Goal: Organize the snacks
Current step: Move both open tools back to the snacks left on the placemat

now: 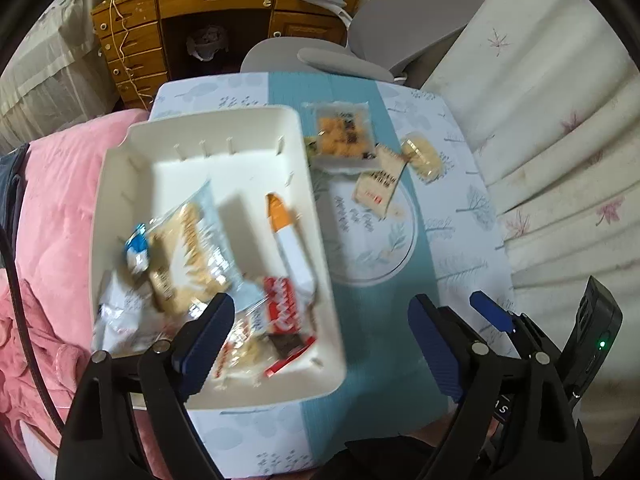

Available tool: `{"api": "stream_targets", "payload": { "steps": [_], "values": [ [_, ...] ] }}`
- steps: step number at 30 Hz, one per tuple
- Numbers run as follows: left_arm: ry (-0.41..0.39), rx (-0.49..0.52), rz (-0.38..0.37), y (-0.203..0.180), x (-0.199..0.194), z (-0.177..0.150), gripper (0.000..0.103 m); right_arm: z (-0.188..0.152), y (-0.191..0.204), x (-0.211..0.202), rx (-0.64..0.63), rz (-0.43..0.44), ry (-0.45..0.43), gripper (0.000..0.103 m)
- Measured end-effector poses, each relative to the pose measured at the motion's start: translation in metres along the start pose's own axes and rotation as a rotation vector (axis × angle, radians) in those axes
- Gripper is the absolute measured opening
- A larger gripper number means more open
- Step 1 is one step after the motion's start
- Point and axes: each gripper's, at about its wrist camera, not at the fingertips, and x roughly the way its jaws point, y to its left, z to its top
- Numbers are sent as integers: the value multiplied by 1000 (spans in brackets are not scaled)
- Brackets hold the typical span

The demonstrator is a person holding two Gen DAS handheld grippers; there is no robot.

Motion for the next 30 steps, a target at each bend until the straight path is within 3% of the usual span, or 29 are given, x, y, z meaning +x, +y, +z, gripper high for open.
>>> {"api": "stream_targets", "payload": {
  "steps": [14,30],
  "values": [
    [-27,-24,58,-59,41,72,88,60,-75,16,-35,12,4,73],
    [45,-86,196,-87,133,150,89,123,-136,67,-62,73,-55,73]
  ]
}}
